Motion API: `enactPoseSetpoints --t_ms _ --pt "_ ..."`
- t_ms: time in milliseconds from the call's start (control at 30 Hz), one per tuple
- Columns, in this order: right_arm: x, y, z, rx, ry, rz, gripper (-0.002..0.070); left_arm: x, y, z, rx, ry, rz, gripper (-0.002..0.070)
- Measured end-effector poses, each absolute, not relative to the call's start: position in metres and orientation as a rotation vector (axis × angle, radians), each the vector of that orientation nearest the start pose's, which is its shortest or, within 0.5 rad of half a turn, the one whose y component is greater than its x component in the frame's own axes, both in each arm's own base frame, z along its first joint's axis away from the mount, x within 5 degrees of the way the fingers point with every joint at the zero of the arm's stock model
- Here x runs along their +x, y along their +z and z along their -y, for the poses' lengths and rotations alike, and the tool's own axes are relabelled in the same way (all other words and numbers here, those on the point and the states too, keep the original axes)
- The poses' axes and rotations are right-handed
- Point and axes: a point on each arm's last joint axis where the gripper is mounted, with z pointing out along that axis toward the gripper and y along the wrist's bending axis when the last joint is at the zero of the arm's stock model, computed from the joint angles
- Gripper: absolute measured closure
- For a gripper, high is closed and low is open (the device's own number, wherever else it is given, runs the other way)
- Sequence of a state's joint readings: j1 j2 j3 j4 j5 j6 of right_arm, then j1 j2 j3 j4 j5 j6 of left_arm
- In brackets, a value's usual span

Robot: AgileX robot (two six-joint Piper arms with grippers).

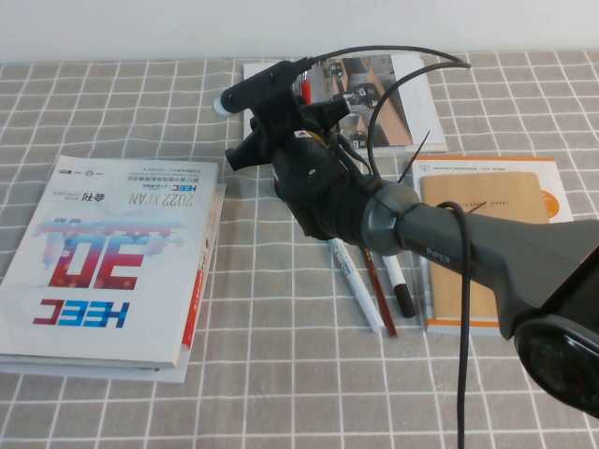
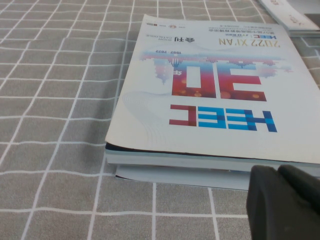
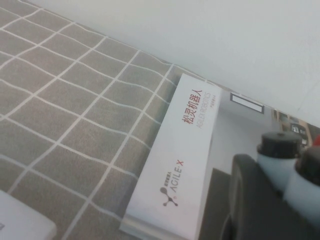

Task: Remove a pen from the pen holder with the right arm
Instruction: 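Take a marker out of the pen holder and lay it on the table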

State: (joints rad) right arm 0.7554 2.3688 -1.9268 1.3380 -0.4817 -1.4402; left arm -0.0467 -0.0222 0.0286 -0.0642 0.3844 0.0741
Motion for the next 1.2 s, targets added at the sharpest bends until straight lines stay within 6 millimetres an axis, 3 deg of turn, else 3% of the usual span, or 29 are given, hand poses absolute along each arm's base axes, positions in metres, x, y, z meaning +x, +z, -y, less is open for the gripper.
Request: enactPoseSetpoints --t_ms 133,333,533,800,1067,1200 --pt "0.4285 0.2064 -0.3495 -0.466 0.046 -1.727 0.0529 0.0516 0.1703 0.0046 0.074 -0.045 -1.872 0.068" --pt "0.4271 0.2055 -0.3521 -0.484 0.07 -1.733 0.0411 0.0516 0.1703 0.0046 0.074 -0.045 -1.872 0.068" --pt "0.4249 0.2054 -0.3548 -0.487 0.076 -1.733 0.0387 0.0516 0.1703 0.0046 0.074 -0.045 -1.872 0.068" --pt "0.4246 0.2068 -0.3543 -0.477 0.065 -1.729 0.0393 0.0516 0.1703 0.0046 0.074 -0.045 -1.872 0.068" --pt "0.4241 0.214 -0.3529 -0.47 0.059 -1.716 0.0519 0.0516 0.1703 0.0046 0.074 -0.045 -1.872 0.068" --pt "0.4241 0.214 -0.3529 -0.479 0.051 -1.713 0.0531 0.0516 0.1703 0.0046 0.074 -0.045 -1.872 0.068"
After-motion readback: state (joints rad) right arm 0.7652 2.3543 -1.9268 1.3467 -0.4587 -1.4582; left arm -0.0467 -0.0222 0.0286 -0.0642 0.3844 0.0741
